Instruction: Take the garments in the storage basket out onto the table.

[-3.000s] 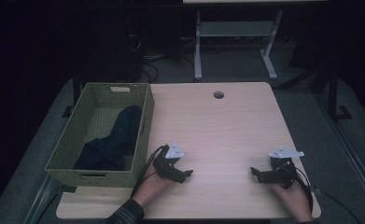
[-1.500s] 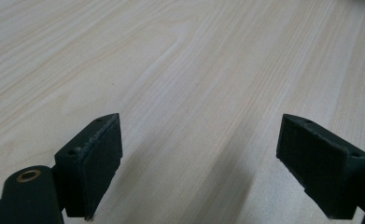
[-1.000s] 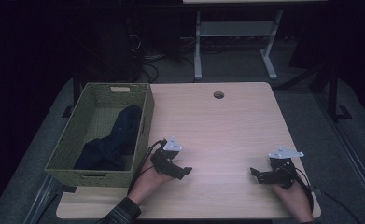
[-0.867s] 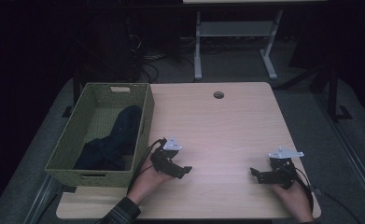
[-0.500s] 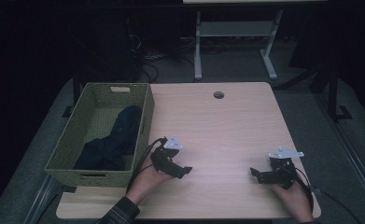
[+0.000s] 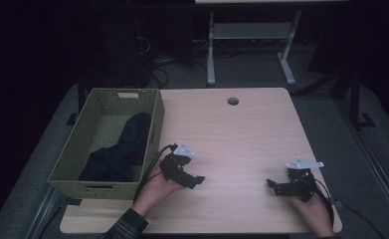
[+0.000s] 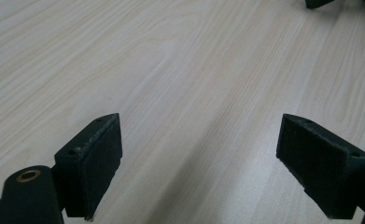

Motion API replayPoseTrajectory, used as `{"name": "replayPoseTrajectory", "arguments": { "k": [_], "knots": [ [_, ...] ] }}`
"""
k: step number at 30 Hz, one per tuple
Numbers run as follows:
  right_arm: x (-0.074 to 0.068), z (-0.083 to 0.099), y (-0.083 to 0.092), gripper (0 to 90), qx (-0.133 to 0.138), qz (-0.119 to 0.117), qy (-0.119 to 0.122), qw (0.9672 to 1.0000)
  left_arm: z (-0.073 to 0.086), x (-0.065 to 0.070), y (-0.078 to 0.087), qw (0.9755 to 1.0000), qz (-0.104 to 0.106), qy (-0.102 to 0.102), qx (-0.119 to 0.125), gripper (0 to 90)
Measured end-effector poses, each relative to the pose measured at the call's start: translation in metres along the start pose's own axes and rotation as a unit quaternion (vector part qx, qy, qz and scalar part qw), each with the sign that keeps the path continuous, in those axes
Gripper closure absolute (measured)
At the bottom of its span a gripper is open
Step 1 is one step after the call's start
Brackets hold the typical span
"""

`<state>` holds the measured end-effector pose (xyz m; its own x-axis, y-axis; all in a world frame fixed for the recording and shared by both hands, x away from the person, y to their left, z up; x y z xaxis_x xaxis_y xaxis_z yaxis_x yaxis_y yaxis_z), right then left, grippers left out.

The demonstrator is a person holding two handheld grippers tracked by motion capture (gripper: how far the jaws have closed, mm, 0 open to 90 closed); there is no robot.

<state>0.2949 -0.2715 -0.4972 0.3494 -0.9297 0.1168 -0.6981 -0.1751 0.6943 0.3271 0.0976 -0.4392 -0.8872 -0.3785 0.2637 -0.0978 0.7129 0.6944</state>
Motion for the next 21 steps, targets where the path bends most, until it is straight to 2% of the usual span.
{"name": "replayPoseTrajectory", "arguments": {
  "k": [5,6,9,14,18,21],
  "knots": [
    [0.0,0.0,0.0,6.1,0.0,0.0,0.0,1.0,-0.005,0.001,0.004,1.0,0.0,0.0,0.005,14.0],
    [0.0,0.0,0.0,6.1,0.0,0.0,0.0,1.0,-0.006,0.001,0.005,1.0,-0.001,-0.005,0.0,14.0],
    [0.0,0.0,0.0,6.1,0.0,0.0,0.0,1.0,-0.009,0.001,0.007,1.0,-0.001,0.002,0.008,14.0],
    [0.0,0.0,0.0,6.1,0.0,0.0,0.0,1.0,-0.014,0.002,0.012,1.0,0.0,0.001,0.006,14.0],
    [0.0,0.0,0.0,6.1,0.0,0.0,0.0,1.0,-0.017,0.002,0.015,0.9999,0.0,0.004,0.014,14.0],
    [0.0,0.0,0.0,6.1,0.0,0.0,0.0,1.0,-0.019,0.003,0.016,1.0,0.002,-0.001,0.008,14.0]
  ]
}}
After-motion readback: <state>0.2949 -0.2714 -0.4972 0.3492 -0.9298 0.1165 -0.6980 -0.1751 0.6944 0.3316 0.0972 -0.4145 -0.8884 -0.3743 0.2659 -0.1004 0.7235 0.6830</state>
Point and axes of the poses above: each handheld gripper's, and its own axes: y roughly backward along the jaws, z roughly out of its underside, x roughly to its right, the point moved 2 cm from there along -y, roughly forward along the jaws, and after that the axes turned 12 degrees about z, right-handed, at the moved point
